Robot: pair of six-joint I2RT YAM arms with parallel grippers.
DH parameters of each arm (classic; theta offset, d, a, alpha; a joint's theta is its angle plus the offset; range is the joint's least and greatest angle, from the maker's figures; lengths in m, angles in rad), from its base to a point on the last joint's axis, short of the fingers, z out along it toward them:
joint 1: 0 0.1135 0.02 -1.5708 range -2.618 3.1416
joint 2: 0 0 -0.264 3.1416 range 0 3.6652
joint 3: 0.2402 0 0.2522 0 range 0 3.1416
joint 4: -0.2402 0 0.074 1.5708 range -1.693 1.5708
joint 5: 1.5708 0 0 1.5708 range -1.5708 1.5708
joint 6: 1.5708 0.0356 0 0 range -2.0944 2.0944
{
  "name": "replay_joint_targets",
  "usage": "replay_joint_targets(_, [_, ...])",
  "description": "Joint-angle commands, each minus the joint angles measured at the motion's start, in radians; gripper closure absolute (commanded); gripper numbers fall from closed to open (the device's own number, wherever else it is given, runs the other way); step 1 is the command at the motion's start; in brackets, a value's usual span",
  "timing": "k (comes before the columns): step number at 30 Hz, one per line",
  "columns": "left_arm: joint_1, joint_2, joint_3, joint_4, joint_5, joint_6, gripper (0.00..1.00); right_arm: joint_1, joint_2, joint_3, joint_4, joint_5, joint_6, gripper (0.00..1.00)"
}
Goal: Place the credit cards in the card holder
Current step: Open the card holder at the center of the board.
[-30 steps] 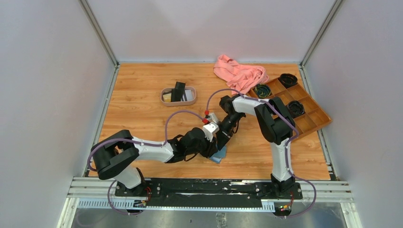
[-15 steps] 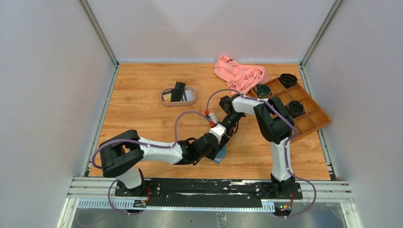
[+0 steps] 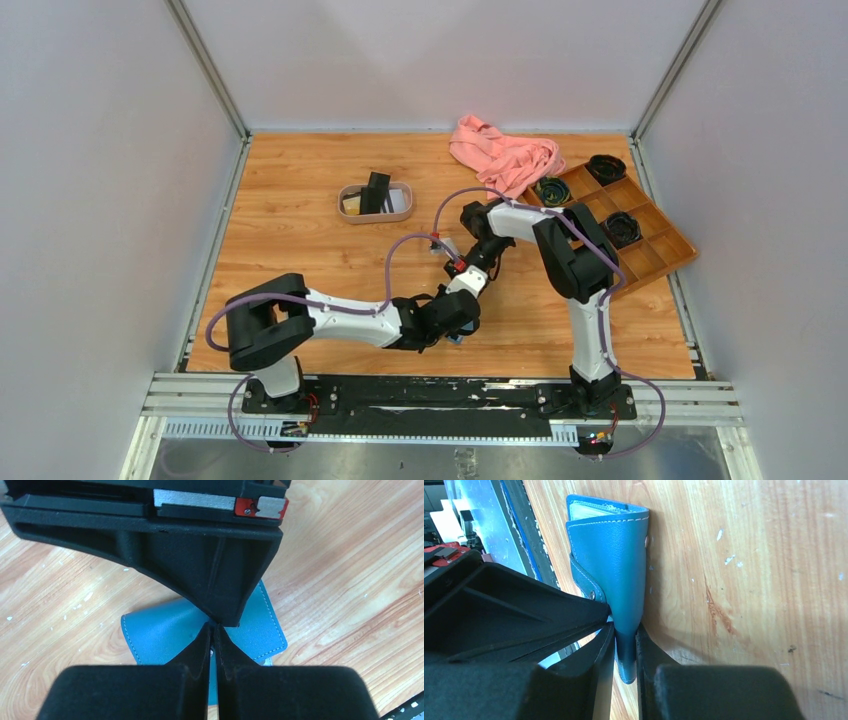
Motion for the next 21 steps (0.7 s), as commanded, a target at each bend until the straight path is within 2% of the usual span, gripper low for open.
replay_joint_targets(1, [0.004,-0.039,-0.069,-0.147,-0.080,-0.023,1.00,-0.004,-0.003,-0.003,0.018,0.043,0.018,1.00])
replay_joint_targets(13, [0.004,-0.194,-0.175,-0.107,-0.046,-0.072,1.00,-0.025,-0.046,-0.031,0.084,0.087,0.055,1.00])
replay_joint_targets(21, [0.004,-0.449,-0.345,0.041,0.113,-0.117,0.98,-0.050,-0.134,-0.051,0.087,0.107,-0.034,0.99])
